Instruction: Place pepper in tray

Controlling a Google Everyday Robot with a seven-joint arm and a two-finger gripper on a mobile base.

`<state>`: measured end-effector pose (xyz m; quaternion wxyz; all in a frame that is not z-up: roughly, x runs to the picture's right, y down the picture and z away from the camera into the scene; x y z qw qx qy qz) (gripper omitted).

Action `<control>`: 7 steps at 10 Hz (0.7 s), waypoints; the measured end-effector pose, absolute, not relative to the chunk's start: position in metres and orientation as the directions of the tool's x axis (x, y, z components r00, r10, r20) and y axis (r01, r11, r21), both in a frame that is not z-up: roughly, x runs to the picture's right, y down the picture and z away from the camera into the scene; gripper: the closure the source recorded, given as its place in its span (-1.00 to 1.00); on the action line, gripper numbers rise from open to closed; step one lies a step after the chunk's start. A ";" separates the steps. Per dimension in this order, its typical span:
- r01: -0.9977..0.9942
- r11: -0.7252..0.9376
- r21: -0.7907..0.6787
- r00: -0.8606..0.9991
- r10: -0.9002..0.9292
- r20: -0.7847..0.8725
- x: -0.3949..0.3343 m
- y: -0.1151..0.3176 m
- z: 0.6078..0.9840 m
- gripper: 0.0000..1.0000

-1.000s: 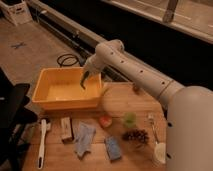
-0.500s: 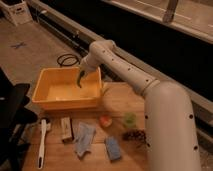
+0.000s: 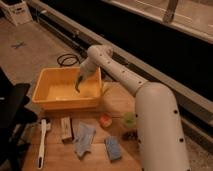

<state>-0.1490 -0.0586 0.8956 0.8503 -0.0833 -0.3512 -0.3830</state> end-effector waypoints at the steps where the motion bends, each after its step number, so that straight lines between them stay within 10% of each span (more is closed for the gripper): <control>1: 0.714 0.691 0.113 0.454 -0.579 0.677 -0.152 -0.051 0.899 0.70; 7: 0.747 0.664 0.031 0.444 -0.534 0.720 -0.164 -0.012 0.930 -0.40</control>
